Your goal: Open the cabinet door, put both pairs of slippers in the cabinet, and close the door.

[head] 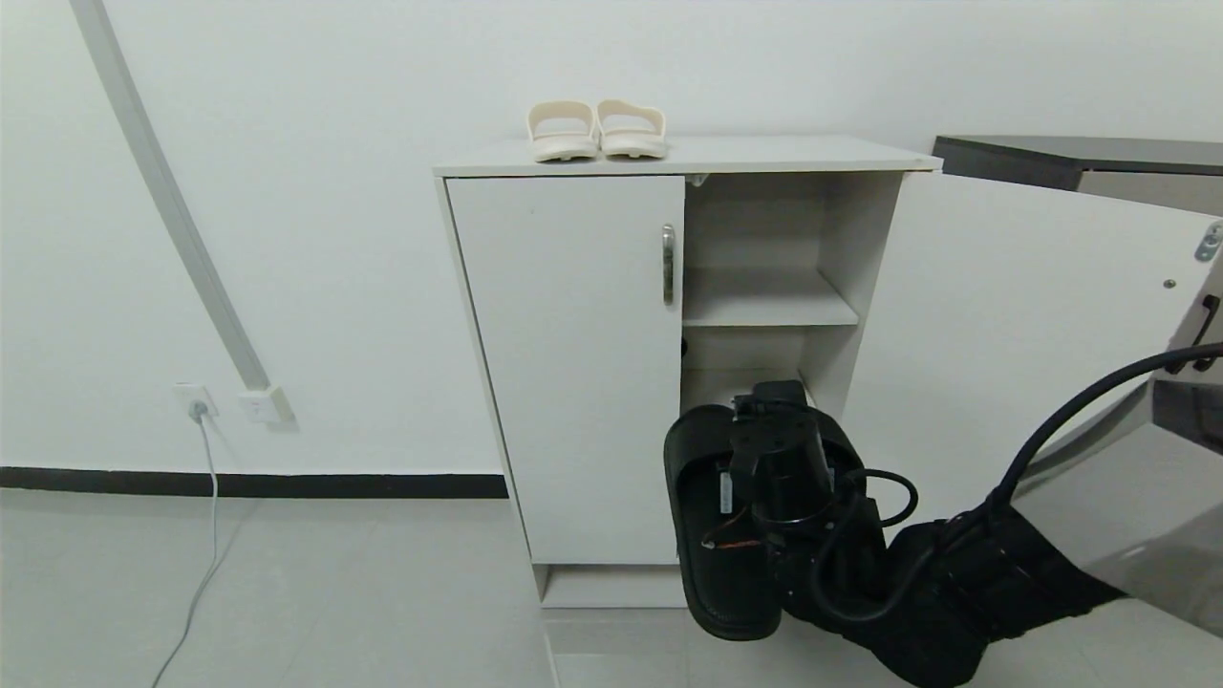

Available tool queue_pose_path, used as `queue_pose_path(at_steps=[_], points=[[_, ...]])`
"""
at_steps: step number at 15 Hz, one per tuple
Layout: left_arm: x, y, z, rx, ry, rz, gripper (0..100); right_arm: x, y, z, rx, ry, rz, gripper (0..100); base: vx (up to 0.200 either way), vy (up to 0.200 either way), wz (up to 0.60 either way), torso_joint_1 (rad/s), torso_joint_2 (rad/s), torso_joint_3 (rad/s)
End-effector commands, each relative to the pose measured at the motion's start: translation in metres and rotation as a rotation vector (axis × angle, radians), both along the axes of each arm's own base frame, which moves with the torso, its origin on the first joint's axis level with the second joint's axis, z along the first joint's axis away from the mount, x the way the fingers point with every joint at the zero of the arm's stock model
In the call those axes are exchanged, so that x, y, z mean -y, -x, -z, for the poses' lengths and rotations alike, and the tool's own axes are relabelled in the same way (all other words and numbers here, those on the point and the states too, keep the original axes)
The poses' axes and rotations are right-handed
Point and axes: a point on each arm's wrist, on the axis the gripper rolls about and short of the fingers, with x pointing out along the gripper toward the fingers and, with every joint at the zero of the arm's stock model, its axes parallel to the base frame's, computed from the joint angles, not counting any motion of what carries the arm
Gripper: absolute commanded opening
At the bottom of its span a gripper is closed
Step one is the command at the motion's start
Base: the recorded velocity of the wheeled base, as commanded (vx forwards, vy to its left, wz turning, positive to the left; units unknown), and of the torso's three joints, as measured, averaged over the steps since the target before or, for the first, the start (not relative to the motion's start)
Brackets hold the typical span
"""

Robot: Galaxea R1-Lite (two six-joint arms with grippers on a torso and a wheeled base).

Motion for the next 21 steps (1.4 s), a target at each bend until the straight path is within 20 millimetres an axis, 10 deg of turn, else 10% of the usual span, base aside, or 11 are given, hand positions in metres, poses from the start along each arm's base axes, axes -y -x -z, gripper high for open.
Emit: queue_pose_path(at_steps=[1,8,21], points=[[0.000,0.000,0.000,-0.003,0.001,-0.001,0,-0.001,-0.007,0.005,-0.004,0.004,0.017,0,0.000,0.000,0.00,0.000,0.00,0.000],[0.000,0.000,0.000,-0.003,0.002,-0.006,0,0.003,-0.015,0.017,-0.025,0.023,0.041,0,0.000,-0.200,0.00,0.002,0.00,0.001],[0.000,0.000,0.000,-0.003,0.001,-0.006,0,-0.017,-0.028,0.066,-0.040,0.007,-0.041,0,0.000,0.000,0.00,0.000,0.00,0.000]])
